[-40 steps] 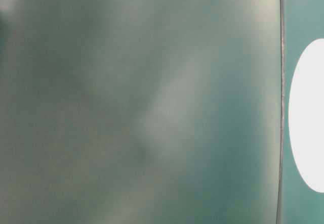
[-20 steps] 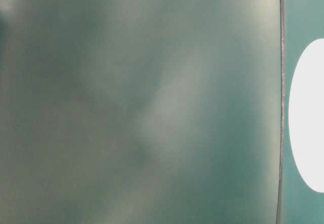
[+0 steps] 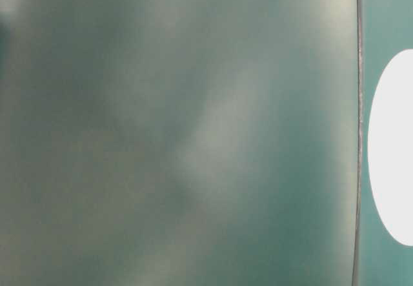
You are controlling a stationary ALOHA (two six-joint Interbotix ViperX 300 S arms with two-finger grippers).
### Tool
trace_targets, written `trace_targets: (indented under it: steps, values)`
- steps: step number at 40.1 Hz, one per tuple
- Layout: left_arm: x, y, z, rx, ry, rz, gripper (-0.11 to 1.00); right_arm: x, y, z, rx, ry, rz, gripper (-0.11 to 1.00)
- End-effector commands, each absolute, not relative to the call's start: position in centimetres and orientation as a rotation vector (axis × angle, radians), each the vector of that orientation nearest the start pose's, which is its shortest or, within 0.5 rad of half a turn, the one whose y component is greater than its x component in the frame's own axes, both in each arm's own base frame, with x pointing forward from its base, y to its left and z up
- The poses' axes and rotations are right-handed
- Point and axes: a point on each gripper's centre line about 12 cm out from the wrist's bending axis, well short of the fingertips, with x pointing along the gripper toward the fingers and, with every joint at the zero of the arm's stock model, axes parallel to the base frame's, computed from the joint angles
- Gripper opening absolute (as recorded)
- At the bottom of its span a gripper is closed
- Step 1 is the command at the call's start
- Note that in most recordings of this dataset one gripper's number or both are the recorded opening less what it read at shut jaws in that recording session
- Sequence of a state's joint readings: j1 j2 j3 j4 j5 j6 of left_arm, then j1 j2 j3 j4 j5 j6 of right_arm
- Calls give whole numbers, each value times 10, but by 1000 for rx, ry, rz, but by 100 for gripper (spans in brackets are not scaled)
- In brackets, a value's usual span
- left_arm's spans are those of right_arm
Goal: Scoop the yellow hexagonal prism block from the bowl with a spoon using the right arm.
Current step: 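Close the right gripper on the red spoon's handle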
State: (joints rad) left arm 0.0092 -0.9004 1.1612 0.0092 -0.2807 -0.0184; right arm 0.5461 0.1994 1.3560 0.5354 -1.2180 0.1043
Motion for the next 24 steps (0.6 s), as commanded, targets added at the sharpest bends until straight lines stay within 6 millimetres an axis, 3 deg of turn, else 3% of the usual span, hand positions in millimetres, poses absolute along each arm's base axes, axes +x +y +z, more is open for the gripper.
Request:
trace_targets:
  steps: [1, 24]
  values:
    - [212, 2, 292, -9, -37, 8, 0, 218, 68, 76, 133, 327, -1, 21]
    - [212, 2, 291, -9, -26, 8, 0, 219, 66, 78, 166, 375, -15, 22]
